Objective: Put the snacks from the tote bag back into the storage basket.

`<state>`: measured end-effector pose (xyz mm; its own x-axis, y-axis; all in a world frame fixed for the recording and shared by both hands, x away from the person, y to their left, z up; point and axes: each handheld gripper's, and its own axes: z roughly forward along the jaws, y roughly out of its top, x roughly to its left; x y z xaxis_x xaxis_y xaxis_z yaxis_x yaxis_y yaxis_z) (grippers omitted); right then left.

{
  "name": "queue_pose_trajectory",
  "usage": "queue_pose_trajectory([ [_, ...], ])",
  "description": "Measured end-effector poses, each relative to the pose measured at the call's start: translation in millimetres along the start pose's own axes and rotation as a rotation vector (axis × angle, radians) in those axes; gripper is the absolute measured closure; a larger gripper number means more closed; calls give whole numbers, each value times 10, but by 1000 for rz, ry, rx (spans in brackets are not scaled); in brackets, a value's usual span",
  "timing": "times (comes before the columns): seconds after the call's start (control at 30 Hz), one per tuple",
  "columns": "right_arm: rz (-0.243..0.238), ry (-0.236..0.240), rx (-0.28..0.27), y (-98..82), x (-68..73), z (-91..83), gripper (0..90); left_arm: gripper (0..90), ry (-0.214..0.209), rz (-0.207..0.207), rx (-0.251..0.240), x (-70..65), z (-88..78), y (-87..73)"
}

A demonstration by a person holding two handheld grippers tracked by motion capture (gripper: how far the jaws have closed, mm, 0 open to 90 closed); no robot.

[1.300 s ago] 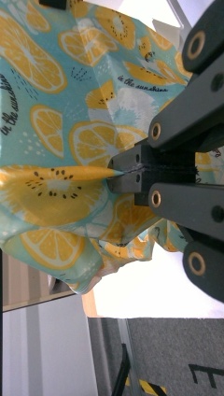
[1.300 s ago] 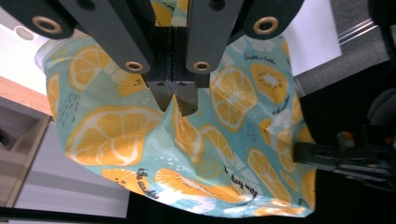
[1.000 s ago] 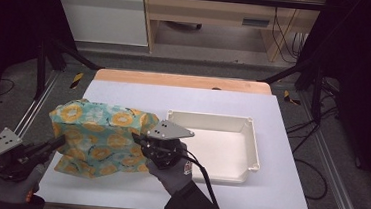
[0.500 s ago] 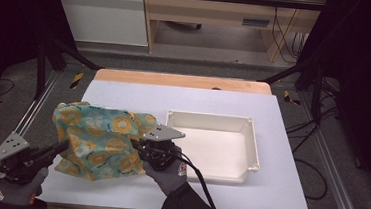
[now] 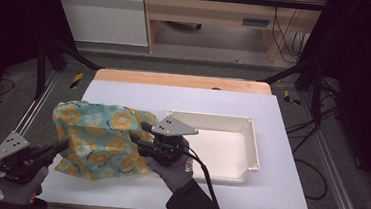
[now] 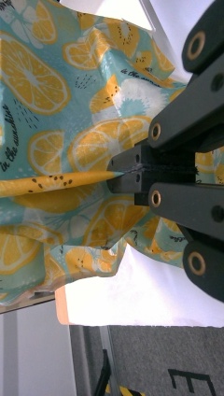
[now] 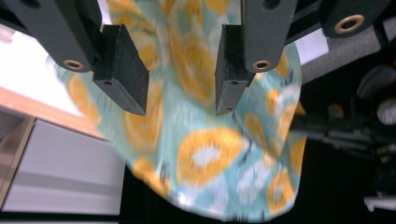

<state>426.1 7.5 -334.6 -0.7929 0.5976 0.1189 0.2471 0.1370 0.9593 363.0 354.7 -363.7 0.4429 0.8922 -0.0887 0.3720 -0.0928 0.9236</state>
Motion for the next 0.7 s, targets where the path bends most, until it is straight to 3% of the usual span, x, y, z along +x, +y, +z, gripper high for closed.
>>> queue_pose_trajectory([
  [0.1, 1, -11, -14, 87, -5, 36, 552, 899, -1, 1, 0, 1, 0, 1],
  [0.2, 21, -6, -10, 141, -21, 109, 616, 899, -3, 2, 2, 2, 7, 1],
  [0.37, 0, -8, 40, 126, 18, 185, 900, 899, -1, 0, 2, 6, 9, 1],
  [0.7, -24, 49, 4, 183, 144, -59, 900, 899, 1, 0, 6, 3, 15, 0],
])
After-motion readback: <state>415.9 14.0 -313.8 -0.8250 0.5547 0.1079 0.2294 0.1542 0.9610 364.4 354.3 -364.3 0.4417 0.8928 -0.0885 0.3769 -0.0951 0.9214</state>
